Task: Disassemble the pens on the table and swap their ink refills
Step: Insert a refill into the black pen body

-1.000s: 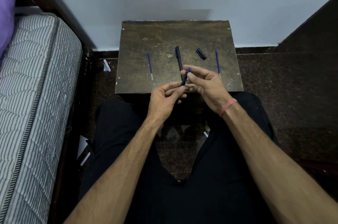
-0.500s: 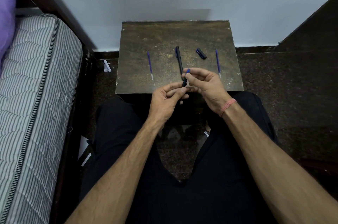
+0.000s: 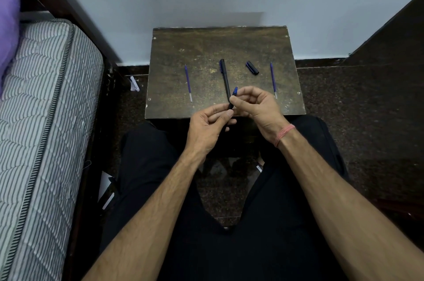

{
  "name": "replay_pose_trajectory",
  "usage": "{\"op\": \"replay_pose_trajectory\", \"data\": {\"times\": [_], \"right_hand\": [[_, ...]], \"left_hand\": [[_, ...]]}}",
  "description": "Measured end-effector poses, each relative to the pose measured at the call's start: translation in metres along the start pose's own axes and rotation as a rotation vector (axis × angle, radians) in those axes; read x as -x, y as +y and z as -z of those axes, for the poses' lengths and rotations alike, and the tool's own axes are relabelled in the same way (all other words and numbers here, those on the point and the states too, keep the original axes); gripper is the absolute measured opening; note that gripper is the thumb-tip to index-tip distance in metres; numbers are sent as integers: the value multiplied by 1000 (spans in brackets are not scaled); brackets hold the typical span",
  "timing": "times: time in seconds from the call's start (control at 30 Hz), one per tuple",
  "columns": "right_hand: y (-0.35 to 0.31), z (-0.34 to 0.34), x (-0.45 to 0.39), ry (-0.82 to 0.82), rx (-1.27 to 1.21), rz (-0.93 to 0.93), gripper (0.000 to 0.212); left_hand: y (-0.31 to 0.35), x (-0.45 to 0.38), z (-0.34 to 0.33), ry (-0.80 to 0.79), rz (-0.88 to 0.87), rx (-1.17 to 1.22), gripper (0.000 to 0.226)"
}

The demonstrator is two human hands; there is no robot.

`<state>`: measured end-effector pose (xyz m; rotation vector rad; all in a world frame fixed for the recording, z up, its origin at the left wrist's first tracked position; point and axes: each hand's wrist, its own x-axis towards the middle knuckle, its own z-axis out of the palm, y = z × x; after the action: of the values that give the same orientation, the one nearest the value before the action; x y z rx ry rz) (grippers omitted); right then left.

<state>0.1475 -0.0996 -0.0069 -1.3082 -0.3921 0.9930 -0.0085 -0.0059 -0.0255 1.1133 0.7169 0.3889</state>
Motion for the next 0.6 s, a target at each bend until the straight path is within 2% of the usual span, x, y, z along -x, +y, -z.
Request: {"op": "replay_pose_trajectory", "data": {"times": [0.23, 0.47, 0.6], "right_hand": [[-3, 0, 1, -104, -22, -35, 27], [0, 0, -2, -31, -92, -57, 22], [0, 3, -3, -120, -84, -70, 23]], "left_hand": [[5, 0, -2, -40, 0, 28, 18], [2, 0, -2, -33, 12, 39, 19], [4, -1, -5, -37, 27, 41, 18]]}}
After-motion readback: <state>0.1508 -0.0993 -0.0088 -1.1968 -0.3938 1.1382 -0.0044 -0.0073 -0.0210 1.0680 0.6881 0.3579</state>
